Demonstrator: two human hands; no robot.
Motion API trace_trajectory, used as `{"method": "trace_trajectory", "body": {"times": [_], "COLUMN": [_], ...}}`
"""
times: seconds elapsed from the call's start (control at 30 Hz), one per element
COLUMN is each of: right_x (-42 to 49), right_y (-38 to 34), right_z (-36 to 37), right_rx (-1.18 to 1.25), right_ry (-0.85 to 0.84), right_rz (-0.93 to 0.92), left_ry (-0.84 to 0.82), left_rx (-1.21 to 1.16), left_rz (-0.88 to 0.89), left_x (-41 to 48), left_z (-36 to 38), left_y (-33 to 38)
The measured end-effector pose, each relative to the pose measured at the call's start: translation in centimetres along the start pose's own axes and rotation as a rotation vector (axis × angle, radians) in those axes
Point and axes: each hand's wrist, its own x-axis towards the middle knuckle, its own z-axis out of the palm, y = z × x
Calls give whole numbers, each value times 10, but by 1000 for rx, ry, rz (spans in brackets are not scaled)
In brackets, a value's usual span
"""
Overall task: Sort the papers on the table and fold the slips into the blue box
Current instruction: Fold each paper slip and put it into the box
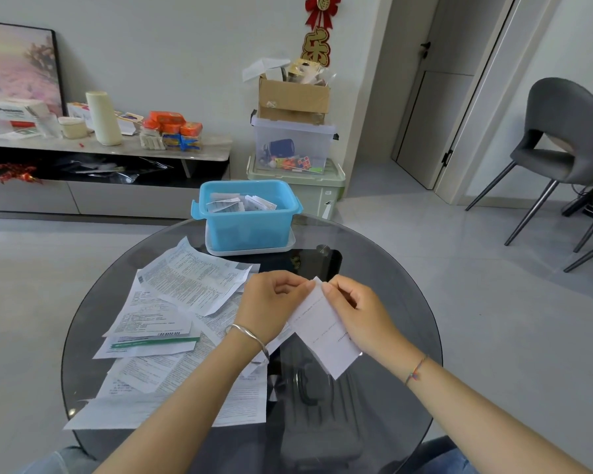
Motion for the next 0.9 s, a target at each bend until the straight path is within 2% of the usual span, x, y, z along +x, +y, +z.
{"method": "trace_trajectory", "body": {"times": [0.13, 0.2, 0.27, 0.4, 0.57, 0.67, 0.83, 0.9], "right_x": [-2, -4, -4, -1, -3, -2, 1, 1], "right_y": [10, 16, 22, 23, 10, 8, 8, 8], "right_z": [-9, -22, -38, -47, -24, -21, -15, -10], "right_rx": [56, 84, 101, 141, 57, 55, 17, 21], "right_ry": [-42, -2, 81, 204, -21, -22, -63, -79], "right_rz": [79, 130, 150, 130, 83, 71, 39, 34], "left_ry": [146, 286, 351, 248, 91, 64, -145, -161], "left_rx": [-13, -61, -78, -31, -17, -25, 63, 88], "left_rz": [-42, -62, -43, 11, 51, 71, 49, 66], "left_x": [7, 15, 23, 19, 8, 7, 5, 6], "left_z": [-14, -34, -53, -42, -6, -4, -6, -6], "left_y": [-3, -6, -7, -3, -5, -6, -8, -9]}}
